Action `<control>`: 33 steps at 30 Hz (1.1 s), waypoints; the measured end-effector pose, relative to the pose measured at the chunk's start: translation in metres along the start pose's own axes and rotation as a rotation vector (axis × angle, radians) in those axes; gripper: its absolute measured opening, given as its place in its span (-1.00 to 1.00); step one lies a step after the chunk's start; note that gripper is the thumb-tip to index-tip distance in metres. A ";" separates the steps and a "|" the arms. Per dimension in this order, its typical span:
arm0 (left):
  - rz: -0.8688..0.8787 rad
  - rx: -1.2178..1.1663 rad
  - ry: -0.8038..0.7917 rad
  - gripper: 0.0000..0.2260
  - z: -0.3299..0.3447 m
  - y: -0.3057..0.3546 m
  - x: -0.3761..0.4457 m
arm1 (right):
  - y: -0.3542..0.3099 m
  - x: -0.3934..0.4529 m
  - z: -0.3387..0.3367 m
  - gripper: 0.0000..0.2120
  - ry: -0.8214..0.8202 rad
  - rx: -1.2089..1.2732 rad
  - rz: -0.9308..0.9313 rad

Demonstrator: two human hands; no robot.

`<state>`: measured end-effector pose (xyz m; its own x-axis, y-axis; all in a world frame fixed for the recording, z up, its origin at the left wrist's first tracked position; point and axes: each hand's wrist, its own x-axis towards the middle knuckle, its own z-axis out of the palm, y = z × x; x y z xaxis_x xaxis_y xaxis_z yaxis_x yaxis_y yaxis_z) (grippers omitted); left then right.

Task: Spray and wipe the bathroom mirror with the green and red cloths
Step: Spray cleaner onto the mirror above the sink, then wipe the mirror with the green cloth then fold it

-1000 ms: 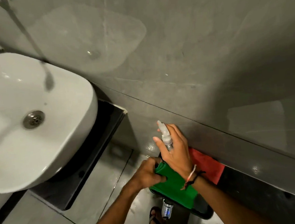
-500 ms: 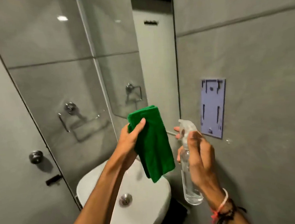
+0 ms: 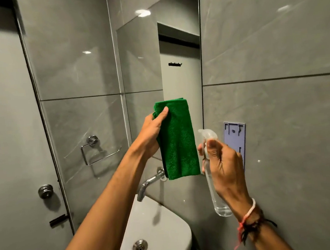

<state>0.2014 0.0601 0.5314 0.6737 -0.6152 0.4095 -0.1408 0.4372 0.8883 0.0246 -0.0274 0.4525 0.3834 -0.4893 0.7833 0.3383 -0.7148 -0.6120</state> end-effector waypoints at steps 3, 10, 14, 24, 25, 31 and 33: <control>-0.015 -0.029 -0.003 -0.76 0.005 -0.002 -0.006 | 0.006 -0.021 -0.015 -0.20 -0.027 -0.079 0.014; -0.095 -0.059 -0.013 -0.81 0.022 -0.023 -0.021 | 0.031 -0.081 -0.043 -0.14 -0.043 -0.166 0.139; -0.116 -0.101 -0.021 -0.83 0.030 -0.044 -0.032 | 0.055 -0.121 -0.057 -0.16 -0.018 -0.154 0.257; -0.464 -0.094 -0.026 -0.83 0.028 -0.179 -0.109 | 0.193 -0.313 -0.100 -0.60 0.007 -0.213 0.914; -0.496 -0.085 -0.020 -0.83 0.025 -0.190 -0.115 | 0.204 -0.325 -0.101 -0.63 -0.038 -0.219 0.934; -0.613 -0.084 0.017 -0.83 0.016 -0.227 -0.129 | 0.258 -0.349 -0.102 -0.67 -0.092 -0.218 0.965; -0.611 -0.084 0.016 -0.82 0.013 -0.232 -0.130 | 0.264 -0.354 -0.102 -0.66 -0.132 -0.227 0.972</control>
<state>0.1372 0.0300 0.2752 0.6256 -0.7610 -0.1718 0.3314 0.0599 0.9416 -0.1096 -0.0946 0.0247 0.5026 -0.8615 -0.0719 -0.3386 -0.1197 -0.9333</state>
